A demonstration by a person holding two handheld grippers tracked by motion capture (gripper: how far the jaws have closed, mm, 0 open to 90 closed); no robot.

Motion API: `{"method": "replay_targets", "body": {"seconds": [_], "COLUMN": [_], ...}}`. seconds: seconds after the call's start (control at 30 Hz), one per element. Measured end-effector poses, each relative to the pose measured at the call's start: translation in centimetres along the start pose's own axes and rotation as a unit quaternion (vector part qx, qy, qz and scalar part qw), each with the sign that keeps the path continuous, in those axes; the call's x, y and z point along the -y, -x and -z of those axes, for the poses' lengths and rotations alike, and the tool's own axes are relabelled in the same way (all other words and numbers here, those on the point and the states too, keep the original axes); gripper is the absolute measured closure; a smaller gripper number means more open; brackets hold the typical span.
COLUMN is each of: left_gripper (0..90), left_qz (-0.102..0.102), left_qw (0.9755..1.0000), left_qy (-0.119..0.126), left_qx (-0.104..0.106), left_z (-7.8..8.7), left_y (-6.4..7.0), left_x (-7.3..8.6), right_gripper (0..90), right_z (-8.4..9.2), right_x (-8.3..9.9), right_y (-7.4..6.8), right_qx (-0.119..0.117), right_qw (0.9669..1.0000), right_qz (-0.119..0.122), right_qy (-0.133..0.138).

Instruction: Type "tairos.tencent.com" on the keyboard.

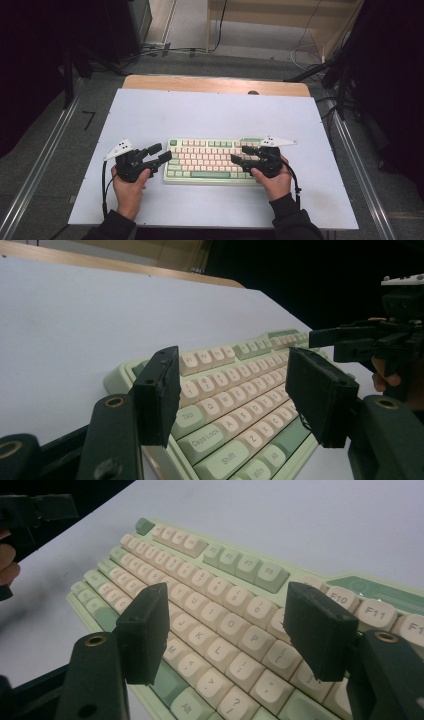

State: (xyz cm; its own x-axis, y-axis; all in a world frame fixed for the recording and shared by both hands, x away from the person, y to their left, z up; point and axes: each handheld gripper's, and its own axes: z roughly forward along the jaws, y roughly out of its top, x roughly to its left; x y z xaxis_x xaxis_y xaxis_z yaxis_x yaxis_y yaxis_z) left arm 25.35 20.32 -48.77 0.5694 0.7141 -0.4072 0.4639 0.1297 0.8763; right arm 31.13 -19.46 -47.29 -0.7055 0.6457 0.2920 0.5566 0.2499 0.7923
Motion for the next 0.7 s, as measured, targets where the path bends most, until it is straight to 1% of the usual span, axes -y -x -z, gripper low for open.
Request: {"method": "replay_targets", "body": {"seconds": [0.03,0.1,0.13,0.23,0.33,0.37,0.43,0.53,0.57,0.63,0.7], "left_gripper": [39.3,39.2,38.8,38.7,38.7,38.7,38.3,38.1,38.1,38.1,38.1], "left_qz": [0.001,0.005,0.003,-0.005,-0.017,-0.022,-0.027,-0.037,-0.039,-0.042,-0.039], "left_qw": [1.0,1.0,1.0,0.9999,0.9997,0.9995,0.9992,0.999,0.9988,0.9985,0.9985], "left_qy": [-0.002,-0.008,-0.008,-0.013,-0.018,-0.021,-0.023,-0.02,-0.023,-0.031,-0.032], "left_qx": [-0.004,-0.001,-0.004,-0.001,-0.008,-0.013,-0.016,-0.017,-0.016,-0.02,-0.02], "left_z": [-0.1,-0.5,-0.5,-0.7,-0.9,-1.0,-1.1,-1.0,-1.1,-1.3,-1.3], "left_y": [-0.1,-0.1,0.0,0.2,0.4,0.5,0.7,1.0,1.0,0.9,1.0], "left_x": [0.0,0.0,-0.1,-0.2,-0.2,-0.2,-0.3,-0.4,-0.4,-0.3,-0.2], "right_gripper": [33.3,33.5,33.6,33.6,33.6,33.8,34.7,40.5,42.4,49.6,56.0], "right_z": [-0.1,-0.3,-0.4,-0.8,-0.8,-0.9,-1.0,-1.1,-1.2,-1.2,-1.2], "right_x": [0.0,0.0,0.0,0.0,0.0,0.0,0.0,0.1,0.1,0.0,0.0], "right_y": [-0.1,-0.2,-0.2,-0.3,-0.6,-0.7,-0.9,-1.2,-1.3,-1.5,-1.7], "right_qx": [-0.002,-0.004,-0.005,-0.005,-0.009,-0.01,-0.013,-0.016,-0.017,-0.022,-0.027], "right_qw": [1.0,1.0,0.9999,0.9998,0.9998,0.9998,0.9997,0.9995,0.9994,0.9993,0.9992], "right_qz": [0.001,0.005,0.006,0.012,0.011,0.012,0.015,0.019,0.02,0.025,0.026], "right_qy": [0.0,-0.005,-0.007,-0.014,-0.016,-0.014,-0.015,-0.021,-0.021,-0.018,-0.017]}}
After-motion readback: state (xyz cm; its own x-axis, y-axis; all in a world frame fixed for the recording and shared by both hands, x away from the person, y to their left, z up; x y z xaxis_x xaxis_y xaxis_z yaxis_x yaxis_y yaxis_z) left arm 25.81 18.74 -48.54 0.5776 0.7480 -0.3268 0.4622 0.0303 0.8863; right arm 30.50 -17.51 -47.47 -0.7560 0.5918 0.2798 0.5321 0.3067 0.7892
